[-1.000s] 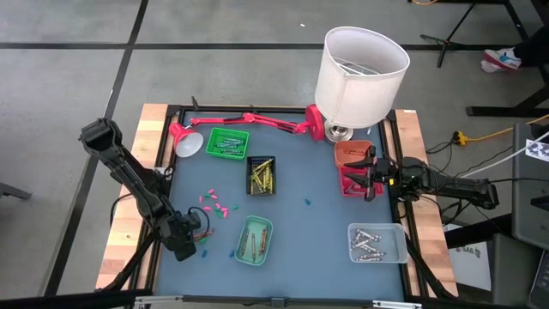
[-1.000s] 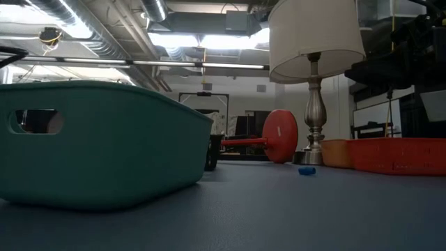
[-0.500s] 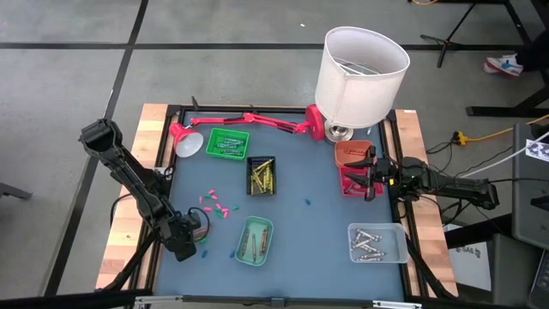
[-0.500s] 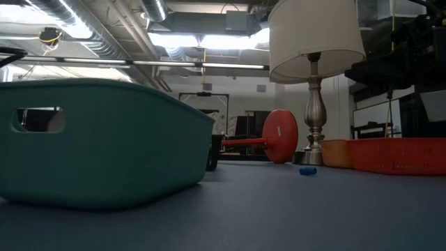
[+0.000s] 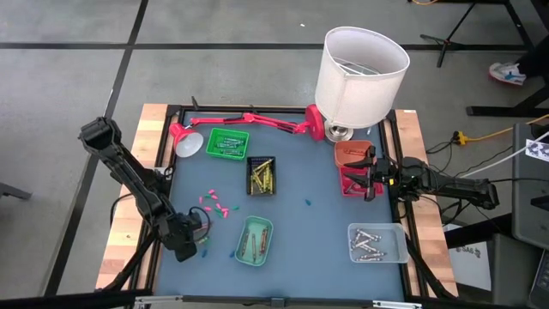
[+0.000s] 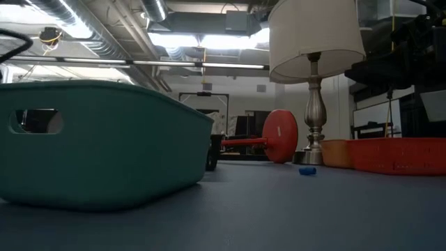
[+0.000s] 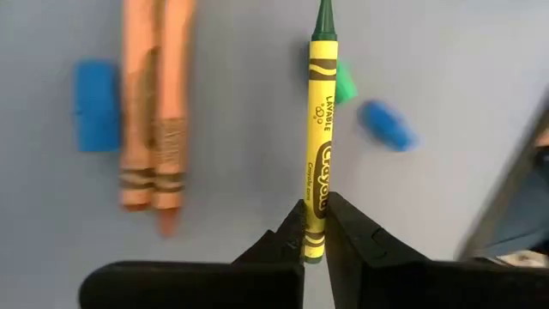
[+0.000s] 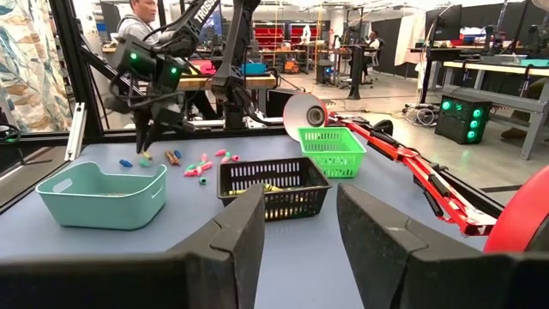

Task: Sort crayons
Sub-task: Put the green crayon into the black bin

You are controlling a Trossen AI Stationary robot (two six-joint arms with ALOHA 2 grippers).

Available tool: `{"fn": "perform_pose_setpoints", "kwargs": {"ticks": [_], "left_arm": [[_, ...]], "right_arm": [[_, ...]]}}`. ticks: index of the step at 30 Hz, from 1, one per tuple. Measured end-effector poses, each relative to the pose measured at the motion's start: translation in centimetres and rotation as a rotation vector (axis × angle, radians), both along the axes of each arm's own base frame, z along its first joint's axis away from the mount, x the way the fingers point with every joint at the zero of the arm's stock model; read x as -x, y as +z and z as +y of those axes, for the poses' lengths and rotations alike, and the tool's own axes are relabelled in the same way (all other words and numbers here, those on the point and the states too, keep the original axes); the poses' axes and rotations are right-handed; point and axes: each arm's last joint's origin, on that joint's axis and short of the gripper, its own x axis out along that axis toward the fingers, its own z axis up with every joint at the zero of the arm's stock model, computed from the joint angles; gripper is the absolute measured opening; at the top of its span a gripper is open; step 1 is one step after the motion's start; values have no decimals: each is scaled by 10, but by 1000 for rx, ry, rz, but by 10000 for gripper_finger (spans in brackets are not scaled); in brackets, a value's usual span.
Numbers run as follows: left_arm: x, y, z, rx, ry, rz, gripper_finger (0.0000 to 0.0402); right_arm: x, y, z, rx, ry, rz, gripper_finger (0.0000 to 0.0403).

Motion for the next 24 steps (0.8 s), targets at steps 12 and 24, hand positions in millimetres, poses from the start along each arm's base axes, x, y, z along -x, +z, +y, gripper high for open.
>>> {"fn": "perform_pose_setpoints", "kwargs": {"ticks": [12, 24], "left_arm": [[-18, 19, -7, 83, 20, -292, 11], [-63, 37, 39, -543, 390, -786, 12]], "right_arm": [[0, 0, 0, 0, 0, 0, 147], [0, 0, 0, 0, 0, 1, 147]]}}
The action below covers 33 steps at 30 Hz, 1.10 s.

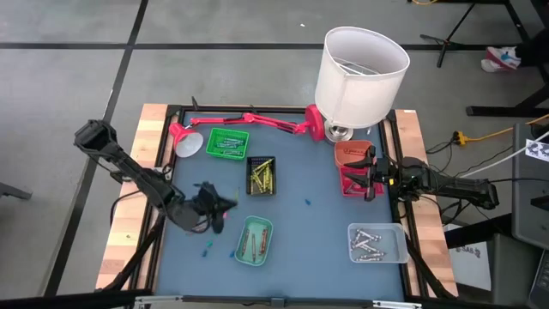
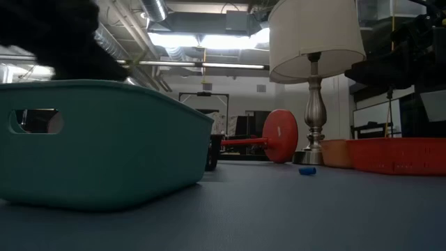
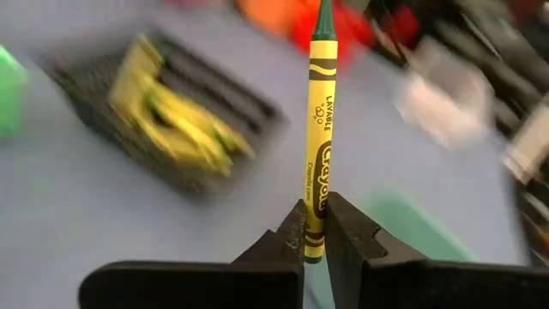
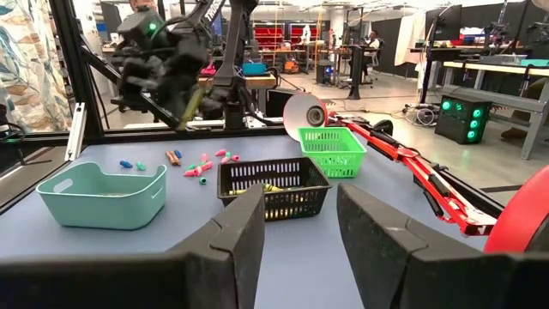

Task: Sort crayons
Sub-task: Put the green crayon into the black bin

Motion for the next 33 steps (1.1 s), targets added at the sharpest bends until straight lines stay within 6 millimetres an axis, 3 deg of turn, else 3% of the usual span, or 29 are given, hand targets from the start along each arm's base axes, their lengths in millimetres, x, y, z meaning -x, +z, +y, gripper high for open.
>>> {"fn": "perform_pose_setpoints", "kwargs": {"ticks": [4, 10, 22, 33], "left_arm": [[-12, 6, 21, -111, 177, -59, 12], [-32, 7, 49, -126, 252, -72, 12], [-64, -15, 81, -142, 110, -17, 12], [-72, -34, 98, -260, 112, 91, 12]], "right_arm": [[0, 0, 0, 0, 0, 0, 147], [0, 0, 0, 0, 0, 0, 147], [0, 0, 0, 0, 0, 0, 147], [0, 0, 0, 0, 0, 0, 147]]}}
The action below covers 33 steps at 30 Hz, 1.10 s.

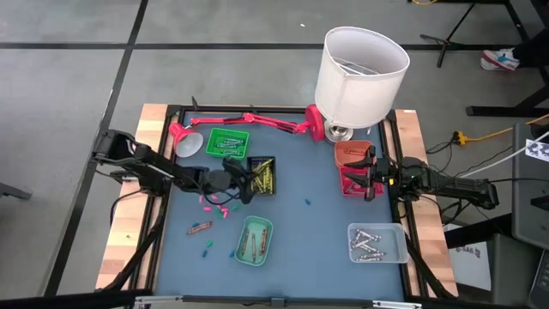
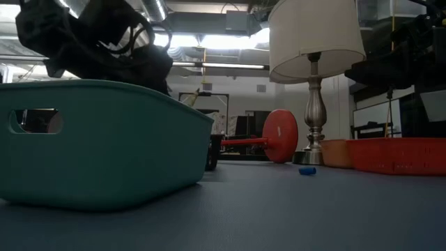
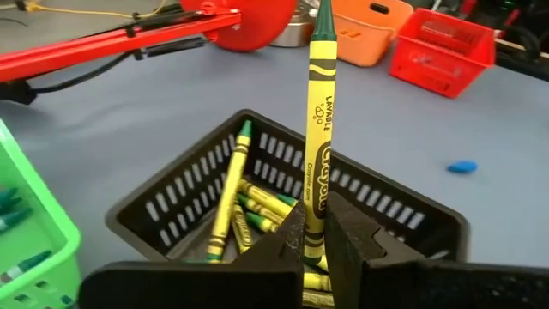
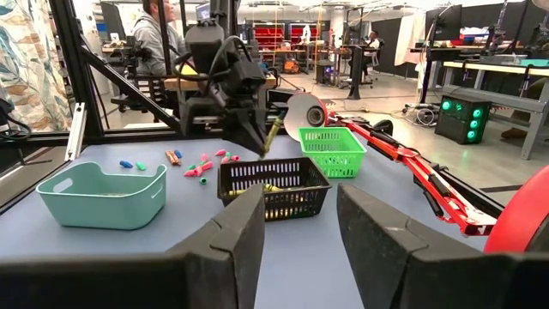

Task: Sort crayons
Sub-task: Put the green crayon into the black bin, then put the brown crayon into the light green bin

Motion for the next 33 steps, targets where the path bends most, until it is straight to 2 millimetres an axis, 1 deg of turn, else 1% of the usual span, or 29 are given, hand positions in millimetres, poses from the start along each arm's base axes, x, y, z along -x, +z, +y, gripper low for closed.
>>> {"fn": "perform_pose_setpoints", "kwargs": {"ticks": [9, 11, 13, 19, 22, 25, 28, 33], "left_arm": [[0, 0, 10, -22, 28, 13, 12], [0, 0, 12, -29, 22, 20, 17], [-1, 0, 14, -22, 9, 22, 31], [-1, -1, 18, -7, 6, 21, 91], [0, 0, 18, -35, -8, 39, 111], [3, 7, 17, -88, -61, 74, 124], [12, 18, 15, -92, -106, 100, 129], [37, 41, 10, -56, -190, 147, 130]], "right_arm": [[0, 0, 0, 0, 0, 0, 147], [0, 0, 0, 0, -1, 0, 147], [0, 0, 0, 0, 0, 0, 147], [0, 0, 0, 0, 0, 0, 147], [0, 0, 0, 0, 0, 0, 147], [0, 0, 0, 0, 0, -1, 147], [0, 0, 0, 0, 0, 0, 147], [0, 0, 0, 0, 0, 0, 147]]}}
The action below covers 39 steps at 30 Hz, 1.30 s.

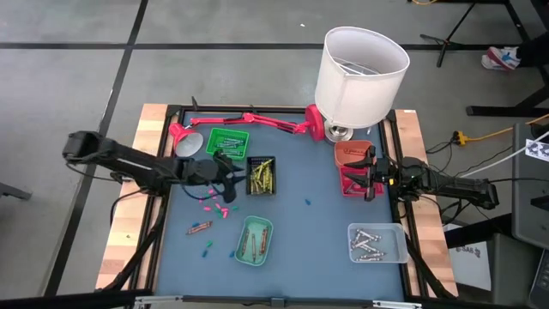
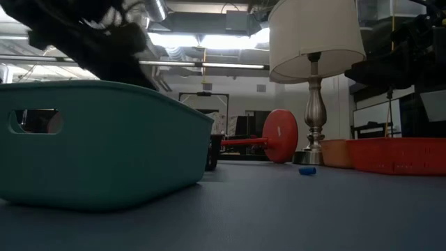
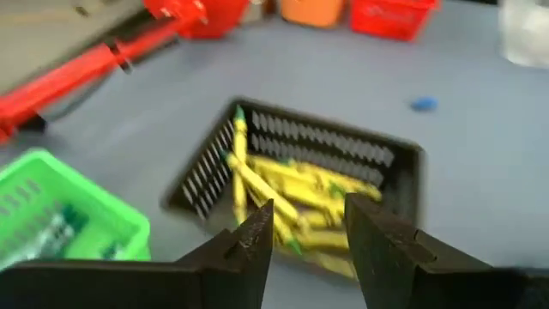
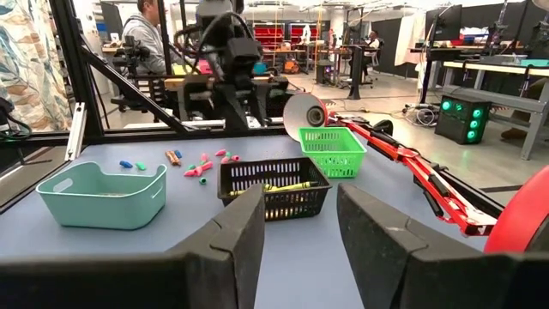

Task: Sort crayons
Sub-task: Put the brown crayon into the light green bin

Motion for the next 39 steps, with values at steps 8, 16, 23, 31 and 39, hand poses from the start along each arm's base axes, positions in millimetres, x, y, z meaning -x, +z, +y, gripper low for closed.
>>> {"fn": "perform_pose_setpoints", "kwargs": {"ticks": [8, 16, 23, 31, 39], "left_arm": [[53, 12, -20, 459, -124, 165, 130], [76, 2, -49, 664, -95, 380, 130], [86, -2, -76, 780, -104, 465, 130], [93, -14, -104, 799, -97, 553, 130], [98, -30, -120, 774, -77, 663, 130]], "right_arm": [[0, 0, 0, 0, -1, -1, 147], [0, 0, 0, 0, -1, -1, 147], [0, 0, 0, 0, 0, 0, 147], [0, 0, 0, 0, -1, -1, 147], [0, 0, 0, 0, 0, -1, 147]]}}
